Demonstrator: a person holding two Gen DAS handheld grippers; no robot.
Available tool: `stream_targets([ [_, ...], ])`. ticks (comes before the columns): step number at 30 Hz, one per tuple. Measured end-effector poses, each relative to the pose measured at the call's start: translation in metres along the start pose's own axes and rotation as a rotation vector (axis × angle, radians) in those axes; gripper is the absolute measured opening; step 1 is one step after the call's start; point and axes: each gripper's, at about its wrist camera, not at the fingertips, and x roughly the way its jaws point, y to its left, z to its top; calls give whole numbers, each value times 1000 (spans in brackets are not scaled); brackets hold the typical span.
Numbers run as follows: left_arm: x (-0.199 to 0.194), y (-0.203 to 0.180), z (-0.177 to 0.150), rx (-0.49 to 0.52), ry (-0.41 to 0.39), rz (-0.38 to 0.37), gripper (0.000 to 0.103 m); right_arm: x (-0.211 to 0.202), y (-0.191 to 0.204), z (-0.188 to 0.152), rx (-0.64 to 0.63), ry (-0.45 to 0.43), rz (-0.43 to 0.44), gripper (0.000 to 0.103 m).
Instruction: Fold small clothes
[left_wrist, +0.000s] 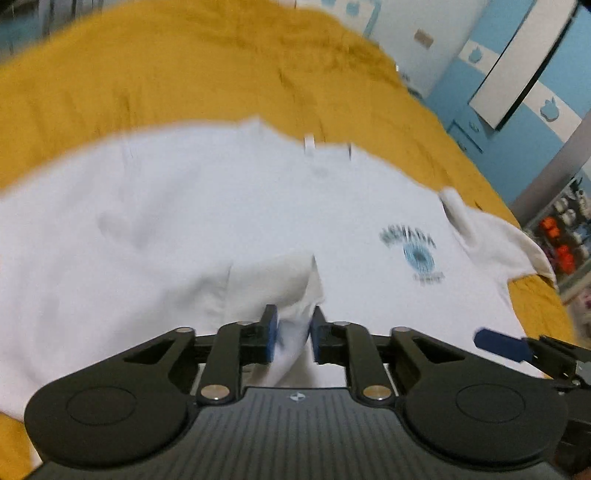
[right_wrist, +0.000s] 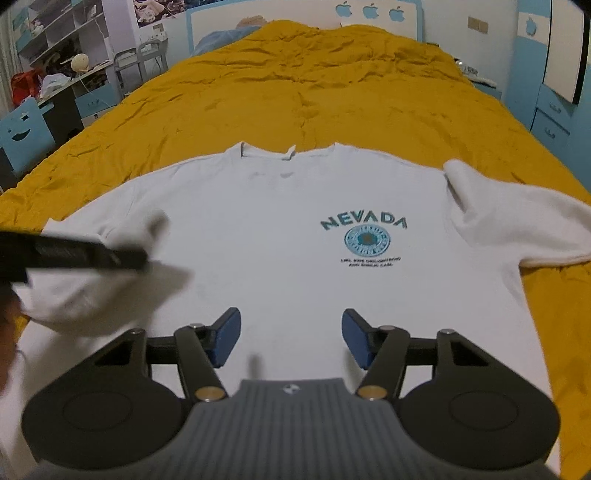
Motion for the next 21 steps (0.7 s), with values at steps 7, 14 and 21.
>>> stream_targets([
  [7, -22, 12, -8, -42, 8, -154, 63, 9, 7, 4, 38, 14, 88, 70],
  [14, -72, 34, 10, -39, -108, -74, 68, 21, 23, 17, 103, 51, 210, 80],
  [21, -112, 84, 15, -87, -210, 165, 68, 51, 36, 30, 208, 139, 302, 81],
])
